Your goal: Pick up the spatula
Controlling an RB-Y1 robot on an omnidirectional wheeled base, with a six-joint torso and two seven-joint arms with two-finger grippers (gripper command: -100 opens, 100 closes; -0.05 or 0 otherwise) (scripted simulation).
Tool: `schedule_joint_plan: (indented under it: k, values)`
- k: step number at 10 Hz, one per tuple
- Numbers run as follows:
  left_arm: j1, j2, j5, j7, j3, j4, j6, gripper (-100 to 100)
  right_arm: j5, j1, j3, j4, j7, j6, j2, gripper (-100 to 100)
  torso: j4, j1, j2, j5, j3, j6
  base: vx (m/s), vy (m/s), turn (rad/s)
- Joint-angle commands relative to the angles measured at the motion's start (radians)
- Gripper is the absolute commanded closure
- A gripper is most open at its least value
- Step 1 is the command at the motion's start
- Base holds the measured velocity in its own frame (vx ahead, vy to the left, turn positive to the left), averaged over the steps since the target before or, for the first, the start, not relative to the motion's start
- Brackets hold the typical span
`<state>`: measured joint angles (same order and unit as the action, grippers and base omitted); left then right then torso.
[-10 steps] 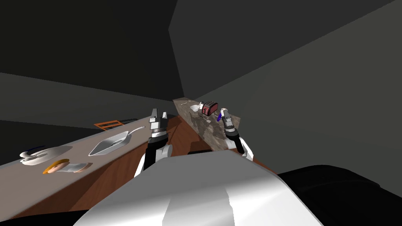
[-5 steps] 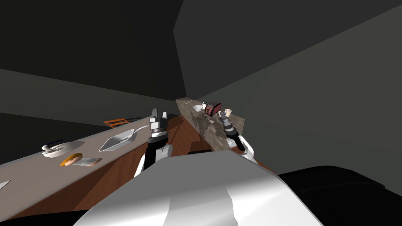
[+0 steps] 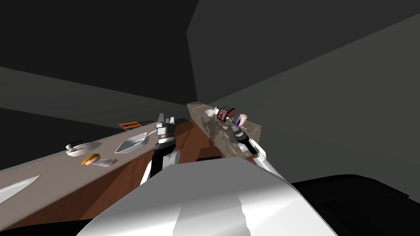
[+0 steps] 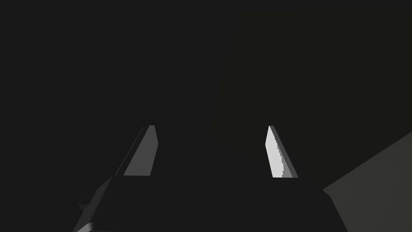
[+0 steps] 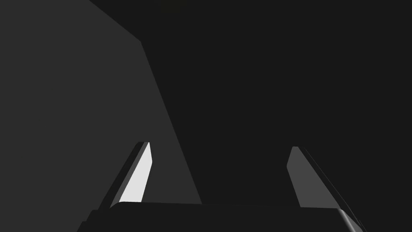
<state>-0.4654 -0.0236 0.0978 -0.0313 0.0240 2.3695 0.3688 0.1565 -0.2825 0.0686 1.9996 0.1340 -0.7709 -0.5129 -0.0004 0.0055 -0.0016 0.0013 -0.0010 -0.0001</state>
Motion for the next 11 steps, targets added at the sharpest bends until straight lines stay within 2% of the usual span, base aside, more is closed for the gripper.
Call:
schedule_joint_plan:
  k: [1, 2, 3, 4, 5, 6, 7, 8, 9, 10, 11]
  values:
    - [0.000, 0.000, 0.000, 0.000, 0.000, 0.000, 0.000, 0, 0.004, 0.009, 0.003, -0.017, -0.001, -0.010, -0.045, -100, 0.000, 0.000, 0.000, 0.000, 0.000, 0.000, 0.023, 0.065, 0.065]
    - [0.000, 0.000, 0.000, 0.000, 0.000, 0.000, 0.000, 0, 0.014, 0.030, 0.013, -0.053, -0.001, -0.025, -0.077, -100, 0.000, -0.001, 0.000, 0.000, 0.000, 0.000, 0.028, 0.086, 0.137]
    - [0.000, 0.000, 0.000, 0.000, 0.000, 0.000, 0.000, 0, 0.014, 0.030, 0.013, -0.053, -0.001, -0.025, -0.104, -100, 0.000, 0.000, 0.000, 0.000, 0.000, 0.000, 0.028, 0.066, 0.048]
    - [0.000, 0.000, 0.000, 0.000, 0.000, 0.000, 0.000, 0, 0.024, 0.050, 0.024, -0.089, -0.002, -0.040, -0.134, -100, 0.000, -0.001, 0.000, 0.000, 0.000, 0.000, 0.042, 0.082, 0.117]
    - [0.000, 0.000, 0.000, 0.000, 0.000, 0.000, 0.000, 0, 0.024, 0.050, 0.024, -0.089, -0.002, -0.040, -0.163, -100, 0.000, 0.000, -0.001, 0.000, 0.000, 0.000, 0.037, 0.074, 0.069]
    - [0.000, 0.000, 0.000, 0.000, 0.000, 0.000, 0.000, 0, 0.033, 0.068, 0.037, -0.126, -0.003, -0.053, -0.194, -100, 0.000, -0.001, 0.000, 0.000, 0.000, 0.000, 0.027, 0.085, 0.120]
    - [0.000, 0.000, 0.000, 0.000, 0.000, 0.000, 0.000, 0, 0.033, 0.068, 0.037, -0.126, -0.003, -0.053, -0.222, -100, 0.000, 0.000, 0.000, 0.000, 0.000, 0.000, 0.036, 0.074, 0.063]
    - [0.000, 0.000, 0.000, 0.000, 0.000, 0.000, 0.000, 0, 0.043, 0.085, 0.051, -0.164, -0.005, -0.064, -0.254, -100, 0.000, -0.001, 0.000, 0.000, 0.000, 0.001, 0.065, 0.101, 0.136]
    - [0.000, 0.000, 0.000, 0.000, 0.000, 0.000, 0.000, 0, 0.043, 0.085, 0.051, -0.164, -0.005, -0.064, -0.282, -100, 0.000, 0.001, -0.002, 0.000, -0.001, 0.000, 0.046, 0.075, 0.065]
    - [0.000, 0.000, 0.000, 0.000, 0.000, 0.000, 0.000, 0, 0.052, 0.100, 0.066, -0.202, -0.007, -0.074, -0.312, -100, 0.000, 0.000, -0.001, 0.000, -0.001, 0.001, 0.042, 0.066, 0.119]
    - [0.000, 0.000, 0.000, 0.000, 0.000, 0.000, 0.000, 0, 0.052, 0.100, 0.066, -0.202, -0.007, -0.074, -0.339, -100, 0.000, -0.001, -0.001, 0.000, 0.000, 0.000, 0.040, 0.054, 0.068]
